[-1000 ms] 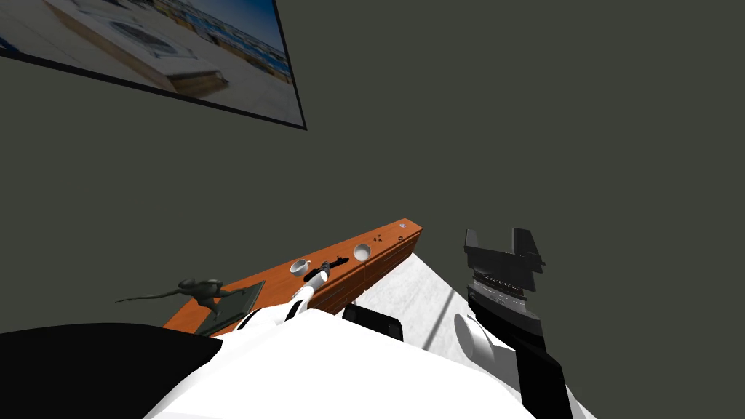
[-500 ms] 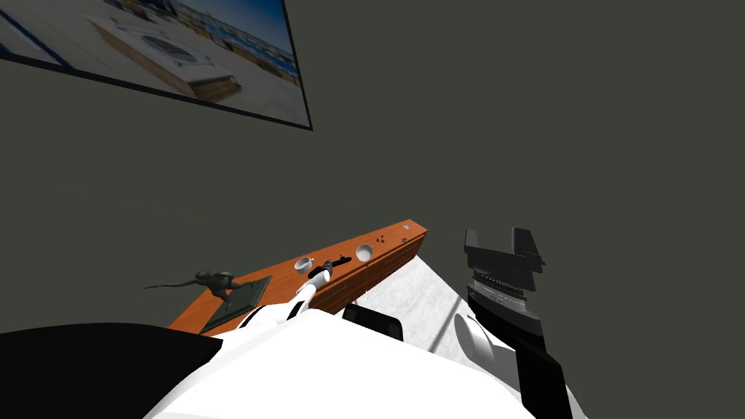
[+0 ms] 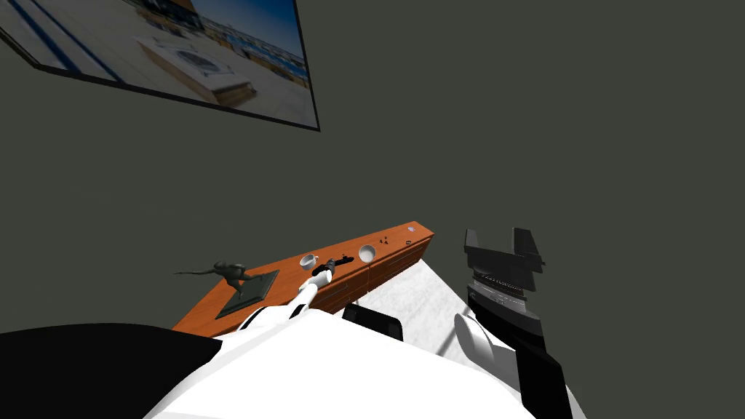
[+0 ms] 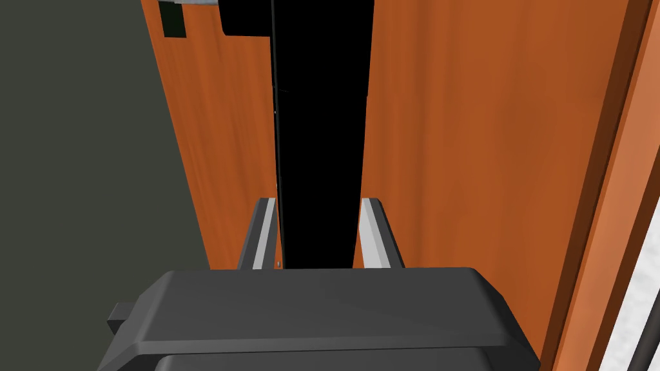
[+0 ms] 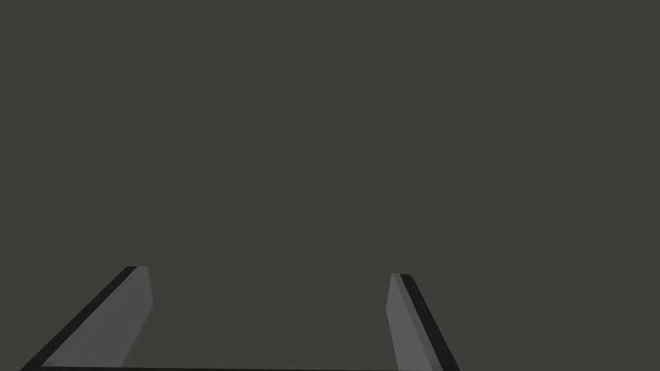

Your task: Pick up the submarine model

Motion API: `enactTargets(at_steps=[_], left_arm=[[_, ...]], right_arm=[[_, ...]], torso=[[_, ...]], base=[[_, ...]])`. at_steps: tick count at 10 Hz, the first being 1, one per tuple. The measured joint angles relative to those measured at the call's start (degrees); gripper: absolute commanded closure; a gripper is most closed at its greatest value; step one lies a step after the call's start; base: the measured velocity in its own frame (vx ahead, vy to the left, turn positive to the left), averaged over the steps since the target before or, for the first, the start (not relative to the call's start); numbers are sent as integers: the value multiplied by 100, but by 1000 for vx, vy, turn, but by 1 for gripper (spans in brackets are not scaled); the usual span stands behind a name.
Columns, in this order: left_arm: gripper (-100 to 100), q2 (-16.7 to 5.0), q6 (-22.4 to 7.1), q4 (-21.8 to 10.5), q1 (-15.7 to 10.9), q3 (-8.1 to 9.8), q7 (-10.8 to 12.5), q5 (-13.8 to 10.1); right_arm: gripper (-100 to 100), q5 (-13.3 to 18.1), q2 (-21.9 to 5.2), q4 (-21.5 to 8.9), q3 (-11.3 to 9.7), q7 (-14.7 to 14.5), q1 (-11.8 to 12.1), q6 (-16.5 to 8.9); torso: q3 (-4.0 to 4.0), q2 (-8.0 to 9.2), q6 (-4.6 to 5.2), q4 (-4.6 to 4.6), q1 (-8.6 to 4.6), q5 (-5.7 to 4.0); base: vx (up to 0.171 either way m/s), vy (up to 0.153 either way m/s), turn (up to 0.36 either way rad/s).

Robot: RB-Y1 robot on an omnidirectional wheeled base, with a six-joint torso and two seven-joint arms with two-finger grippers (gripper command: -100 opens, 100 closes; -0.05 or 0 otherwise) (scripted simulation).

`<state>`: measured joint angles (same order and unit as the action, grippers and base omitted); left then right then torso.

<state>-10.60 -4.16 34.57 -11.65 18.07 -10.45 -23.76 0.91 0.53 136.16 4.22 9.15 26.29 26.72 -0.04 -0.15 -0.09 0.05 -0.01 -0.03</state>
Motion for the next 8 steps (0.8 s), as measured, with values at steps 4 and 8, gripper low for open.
enactTargets(at_steps=[4,8], left_arm=[[100,-45,-43,20,-39,-505,610,400],[100,-52,-69,89,-28,-866,1192,779]], right_arm=[[0,0,0,0,-1,0,-1,0],[0,0,0,0,-1,0,-2,0]], torso=[[2,2,7,2,-2,1],[8,8,10,9,-3,1]], base=[[19,-12,96],[23,-16,157]])
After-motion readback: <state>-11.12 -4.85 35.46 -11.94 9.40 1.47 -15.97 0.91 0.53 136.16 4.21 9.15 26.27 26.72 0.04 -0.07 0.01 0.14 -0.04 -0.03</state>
